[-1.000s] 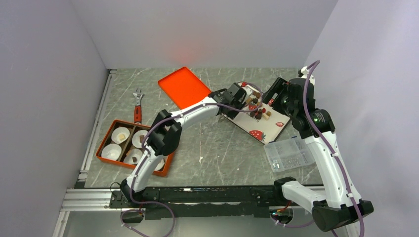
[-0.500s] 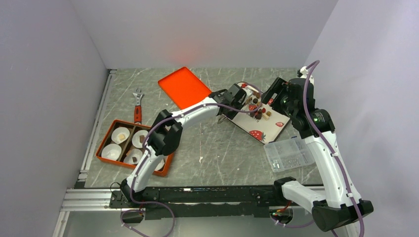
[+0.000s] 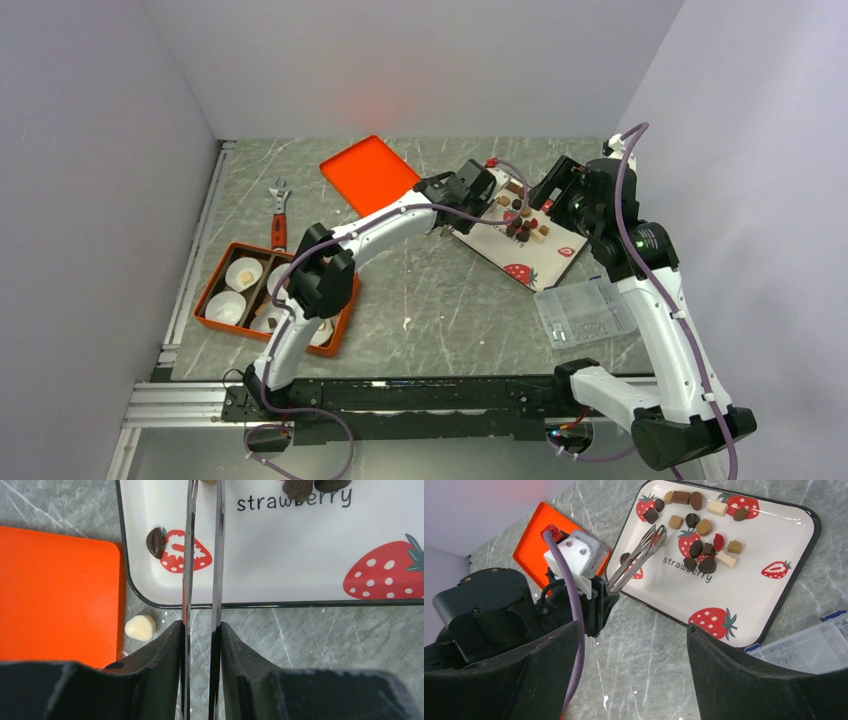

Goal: Pack the chocolate

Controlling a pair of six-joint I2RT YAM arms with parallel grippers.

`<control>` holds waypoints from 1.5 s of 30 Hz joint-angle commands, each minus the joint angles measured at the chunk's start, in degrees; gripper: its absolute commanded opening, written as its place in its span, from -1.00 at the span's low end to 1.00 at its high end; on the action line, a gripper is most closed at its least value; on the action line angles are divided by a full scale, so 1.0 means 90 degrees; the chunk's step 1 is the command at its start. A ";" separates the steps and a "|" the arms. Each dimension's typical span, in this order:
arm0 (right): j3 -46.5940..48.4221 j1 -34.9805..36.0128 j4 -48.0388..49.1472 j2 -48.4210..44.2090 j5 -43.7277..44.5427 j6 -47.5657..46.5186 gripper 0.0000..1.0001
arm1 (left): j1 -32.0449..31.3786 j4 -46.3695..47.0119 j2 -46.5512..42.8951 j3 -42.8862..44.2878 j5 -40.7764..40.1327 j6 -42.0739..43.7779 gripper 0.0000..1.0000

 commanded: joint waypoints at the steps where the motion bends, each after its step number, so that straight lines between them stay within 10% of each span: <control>1: -0.0106 0.0006 0.0313 -0.0025 -0.0147 -0.0044 0.60 | -0.0026 0.0091 -0.0866 -0.0082 -0.0089 0.0003 -0.33; 45: -0.1051 0.0347 0.1267 0.1025 -0.2101 -0.0200 0.65 | 0.1427 -0.4016 -0.7339 -0.5079 -0.2197 -0.4167 -0.33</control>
